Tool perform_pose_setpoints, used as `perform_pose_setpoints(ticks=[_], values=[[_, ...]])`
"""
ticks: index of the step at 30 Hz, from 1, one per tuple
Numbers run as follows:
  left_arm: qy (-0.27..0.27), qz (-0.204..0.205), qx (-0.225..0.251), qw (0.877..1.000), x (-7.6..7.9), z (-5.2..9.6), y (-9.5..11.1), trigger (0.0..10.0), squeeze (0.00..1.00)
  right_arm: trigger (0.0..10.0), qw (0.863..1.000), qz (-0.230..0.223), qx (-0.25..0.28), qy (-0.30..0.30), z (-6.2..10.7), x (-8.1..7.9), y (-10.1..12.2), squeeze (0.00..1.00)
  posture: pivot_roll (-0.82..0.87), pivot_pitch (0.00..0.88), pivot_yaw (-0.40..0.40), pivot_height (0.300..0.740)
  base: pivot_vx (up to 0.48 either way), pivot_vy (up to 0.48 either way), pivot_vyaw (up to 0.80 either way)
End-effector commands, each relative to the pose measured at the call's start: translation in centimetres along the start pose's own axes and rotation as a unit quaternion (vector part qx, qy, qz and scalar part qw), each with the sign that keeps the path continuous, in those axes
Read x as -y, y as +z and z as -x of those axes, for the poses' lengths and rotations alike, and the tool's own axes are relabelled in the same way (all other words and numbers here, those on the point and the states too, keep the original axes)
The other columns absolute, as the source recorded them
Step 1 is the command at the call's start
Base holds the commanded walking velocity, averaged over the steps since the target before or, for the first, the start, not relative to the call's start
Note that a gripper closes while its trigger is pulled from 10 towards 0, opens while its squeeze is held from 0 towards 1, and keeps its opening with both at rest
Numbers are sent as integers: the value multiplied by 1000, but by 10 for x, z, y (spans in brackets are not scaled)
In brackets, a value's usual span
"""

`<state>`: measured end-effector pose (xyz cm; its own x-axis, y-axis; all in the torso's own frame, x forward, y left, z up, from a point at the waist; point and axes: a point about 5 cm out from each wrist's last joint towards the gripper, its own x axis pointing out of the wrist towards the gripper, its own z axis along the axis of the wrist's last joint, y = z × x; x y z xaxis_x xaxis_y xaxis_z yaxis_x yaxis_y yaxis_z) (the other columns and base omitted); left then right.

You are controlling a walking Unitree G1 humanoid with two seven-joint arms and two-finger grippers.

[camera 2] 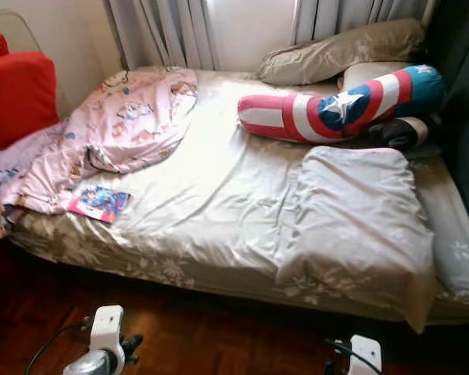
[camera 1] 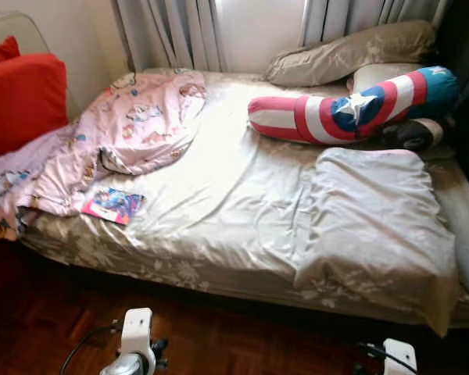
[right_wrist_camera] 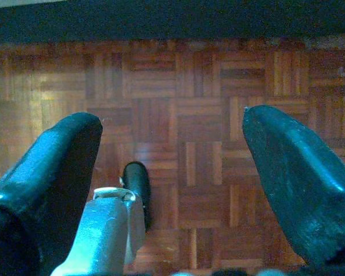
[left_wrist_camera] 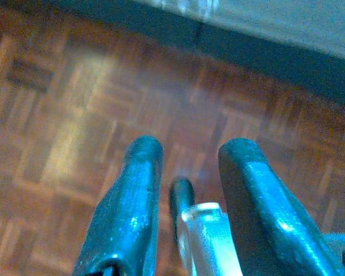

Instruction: Clean up the room

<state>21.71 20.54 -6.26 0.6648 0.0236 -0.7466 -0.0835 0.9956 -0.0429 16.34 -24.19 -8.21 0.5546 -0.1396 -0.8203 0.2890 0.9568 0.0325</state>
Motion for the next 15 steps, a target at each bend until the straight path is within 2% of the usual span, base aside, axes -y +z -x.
perform_pose_setpoints(ticks=[1,15], values=[[6,-4,-8,1000,-6,1,-2,10000,0,10000,1000,-1,-8,2,1,-2,-5,0,-27,0,52,740,0,0,0],[7,2,-7,1000,-7,2,-4,10000,0,10000,1000,3,-11,3,1,-2,-7,0,-23,0,51,740,0,0,0]])
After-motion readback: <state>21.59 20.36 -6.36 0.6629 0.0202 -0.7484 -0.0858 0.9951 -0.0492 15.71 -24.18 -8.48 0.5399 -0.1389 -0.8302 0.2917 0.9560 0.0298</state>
